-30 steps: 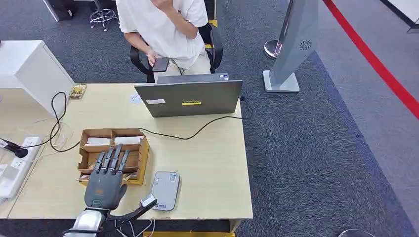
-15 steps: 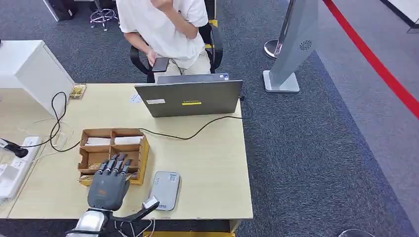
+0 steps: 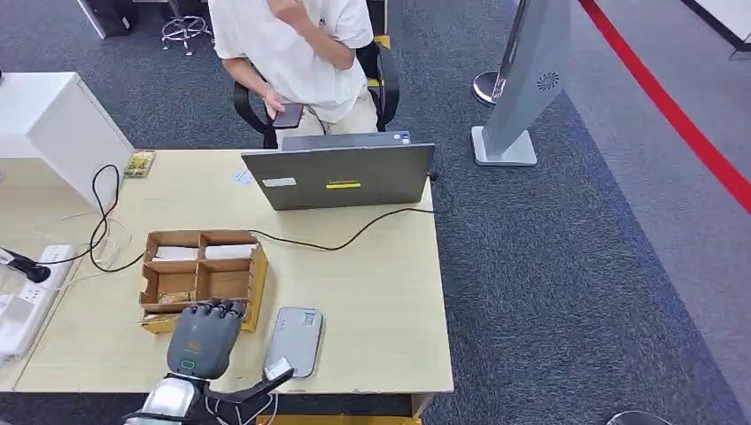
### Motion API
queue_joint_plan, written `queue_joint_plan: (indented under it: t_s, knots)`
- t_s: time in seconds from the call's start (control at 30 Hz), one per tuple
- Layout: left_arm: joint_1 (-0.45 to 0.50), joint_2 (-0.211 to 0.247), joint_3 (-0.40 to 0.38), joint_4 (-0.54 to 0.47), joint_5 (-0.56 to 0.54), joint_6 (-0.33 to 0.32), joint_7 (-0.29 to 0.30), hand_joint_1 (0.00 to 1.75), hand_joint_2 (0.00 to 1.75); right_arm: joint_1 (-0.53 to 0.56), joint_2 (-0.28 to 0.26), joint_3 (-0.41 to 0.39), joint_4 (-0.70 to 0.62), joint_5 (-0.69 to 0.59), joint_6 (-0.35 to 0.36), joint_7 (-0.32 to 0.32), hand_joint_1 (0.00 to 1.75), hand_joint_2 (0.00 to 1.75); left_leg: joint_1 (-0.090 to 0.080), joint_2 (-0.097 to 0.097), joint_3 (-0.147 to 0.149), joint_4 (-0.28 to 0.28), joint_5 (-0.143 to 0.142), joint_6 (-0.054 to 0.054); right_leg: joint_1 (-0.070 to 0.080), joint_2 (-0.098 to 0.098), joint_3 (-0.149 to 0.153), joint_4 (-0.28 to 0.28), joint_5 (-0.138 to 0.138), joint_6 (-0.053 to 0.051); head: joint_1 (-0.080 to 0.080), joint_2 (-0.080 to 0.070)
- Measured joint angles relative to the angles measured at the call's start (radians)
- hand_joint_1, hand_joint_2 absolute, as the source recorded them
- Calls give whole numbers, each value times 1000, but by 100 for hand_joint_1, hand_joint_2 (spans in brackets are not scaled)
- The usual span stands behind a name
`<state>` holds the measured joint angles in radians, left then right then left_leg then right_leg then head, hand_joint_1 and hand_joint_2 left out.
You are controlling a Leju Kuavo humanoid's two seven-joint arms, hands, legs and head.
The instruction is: Pass the card to the sensor for recognition and then transmit it.
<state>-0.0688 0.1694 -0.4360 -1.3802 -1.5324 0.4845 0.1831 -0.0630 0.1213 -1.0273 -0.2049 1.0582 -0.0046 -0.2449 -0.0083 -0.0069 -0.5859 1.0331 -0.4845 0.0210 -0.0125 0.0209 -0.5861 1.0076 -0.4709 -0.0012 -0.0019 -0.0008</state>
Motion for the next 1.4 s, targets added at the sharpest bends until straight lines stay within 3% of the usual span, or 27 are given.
queue_joint_plan:
  t_s: [0.77,1.13,1.4]
  knots:
    - [3,-10,12,0,0,-6,-9,175,175,0,0,0,0,3,0,0,0,175,0,0,0,0,0,0,0,0,0,0,0,0,0,0]
    - [4,-18,25,0,0,17,-41,175,175,0,0,0,0,6,2,-2,0,175,0,0,0,0,0,0,0,0,0,0,0,0,0,0]
    - [15,-18,25,-16,0,27,-26,175,175,0,0,0,0,7,2,-2,0,175,0,0,0,0,0,0,0,0,0,0,0,0,0,0]
